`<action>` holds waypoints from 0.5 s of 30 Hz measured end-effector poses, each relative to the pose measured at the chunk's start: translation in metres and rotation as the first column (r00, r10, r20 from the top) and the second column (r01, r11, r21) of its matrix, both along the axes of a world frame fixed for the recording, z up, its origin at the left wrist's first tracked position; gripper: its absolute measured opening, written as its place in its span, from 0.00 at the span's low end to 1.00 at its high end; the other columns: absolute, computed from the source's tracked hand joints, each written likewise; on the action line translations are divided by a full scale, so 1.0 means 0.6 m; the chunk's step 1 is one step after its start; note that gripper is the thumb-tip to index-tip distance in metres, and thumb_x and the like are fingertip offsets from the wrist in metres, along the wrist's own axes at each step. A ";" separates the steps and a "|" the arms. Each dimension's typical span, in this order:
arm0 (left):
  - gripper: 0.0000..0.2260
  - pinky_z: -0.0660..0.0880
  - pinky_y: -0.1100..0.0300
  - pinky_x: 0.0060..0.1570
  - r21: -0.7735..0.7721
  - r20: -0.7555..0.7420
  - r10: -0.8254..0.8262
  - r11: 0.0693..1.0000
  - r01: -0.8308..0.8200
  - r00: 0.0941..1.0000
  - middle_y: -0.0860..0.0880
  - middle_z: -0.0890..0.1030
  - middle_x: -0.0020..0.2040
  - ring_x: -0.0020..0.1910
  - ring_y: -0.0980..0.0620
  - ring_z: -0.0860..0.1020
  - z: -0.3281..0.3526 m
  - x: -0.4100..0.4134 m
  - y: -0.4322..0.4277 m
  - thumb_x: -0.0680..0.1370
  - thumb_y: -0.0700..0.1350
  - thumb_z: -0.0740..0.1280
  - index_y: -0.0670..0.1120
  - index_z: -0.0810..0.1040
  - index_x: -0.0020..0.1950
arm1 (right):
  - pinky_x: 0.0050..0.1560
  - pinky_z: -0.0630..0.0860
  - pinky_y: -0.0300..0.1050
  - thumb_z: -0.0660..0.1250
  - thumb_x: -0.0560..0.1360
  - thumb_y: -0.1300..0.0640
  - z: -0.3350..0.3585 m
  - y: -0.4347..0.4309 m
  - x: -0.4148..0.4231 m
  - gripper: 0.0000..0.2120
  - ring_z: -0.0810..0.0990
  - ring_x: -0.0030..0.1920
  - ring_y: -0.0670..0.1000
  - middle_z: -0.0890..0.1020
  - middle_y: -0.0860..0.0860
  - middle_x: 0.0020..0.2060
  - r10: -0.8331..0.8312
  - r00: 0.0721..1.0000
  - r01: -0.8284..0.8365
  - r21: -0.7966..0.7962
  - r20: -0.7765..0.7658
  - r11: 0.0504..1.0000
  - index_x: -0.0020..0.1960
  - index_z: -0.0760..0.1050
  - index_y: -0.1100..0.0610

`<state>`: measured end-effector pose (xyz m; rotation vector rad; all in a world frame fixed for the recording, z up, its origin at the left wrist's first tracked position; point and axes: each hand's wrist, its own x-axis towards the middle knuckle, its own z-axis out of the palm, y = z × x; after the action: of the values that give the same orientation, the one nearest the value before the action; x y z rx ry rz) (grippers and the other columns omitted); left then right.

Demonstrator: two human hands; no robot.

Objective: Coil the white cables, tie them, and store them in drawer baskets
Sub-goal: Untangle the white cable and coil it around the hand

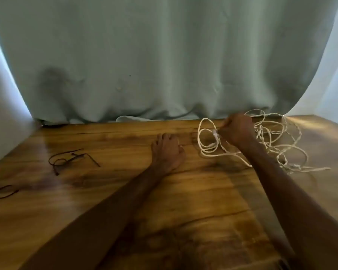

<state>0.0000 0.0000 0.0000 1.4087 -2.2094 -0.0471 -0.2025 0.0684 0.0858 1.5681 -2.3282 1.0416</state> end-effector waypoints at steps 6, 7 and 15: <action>0.14 0.70 0.47 0.64 -0.094 -0.032 -0.040 0.995 0.037 0.999 0.48 0.78 0.59 0.60 0.47 0.73 -0.012 -0.020 -0.022 0.77 0.53 0.60 0.50 0.77 0.58 | 0.43 0.71 0.47 0.74 0.76 0.43 -0.050 -0.027 0.015 0.23 0.82 0.56 0.63 0.83 0.61 0.53 -0.054 0.999 0.052 0.279 0.001 0.959 0.55 0.79 0.63; 0.14 0.70 0.48 0.64 -0.107 -0.034 -0.038 0.994 0.034 0.999 0.48 0.78 0.58 0.60 0.47 0.73 -0.011 -0.018 -0.023 0.77 0.53 0.60 0.50 0.77 0.58 | 0.43 0.71 0.47 0.73 0.77 0.43 -0.055 -0.030 0.017 0.22 0.83 0.56 0.63 0.84 0.61 0.54 -0.067 0.998 0.067 0.256 -0.007 0.964 0.55 0.79 0.63; 0.07 0.72 0.53 0.61 -0.095 -0.219 -0.152 0.986 0.134 0.964 0.53 0.79 0.54 0.57 0.52 0.75 -0.007 -0.013 -0.020 0.78 0.48 0.64 0.53 0.75 0.55 | 0.41 0.78 0.48 0.74 0.73 0.47 -0.046 -0.025 0.016 0.14 0.85 0.44 0.60 0.85 0.57 0.41 -0.111 0.993 0.108 0.071 0.035 0.992 0.44 0.83 0.58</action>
<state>-0.0077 -0.0122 -0.0042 1.1393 -2.0960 -0.1602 -0.1926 0.0531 0.0584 1.4368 -2.4702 0.9857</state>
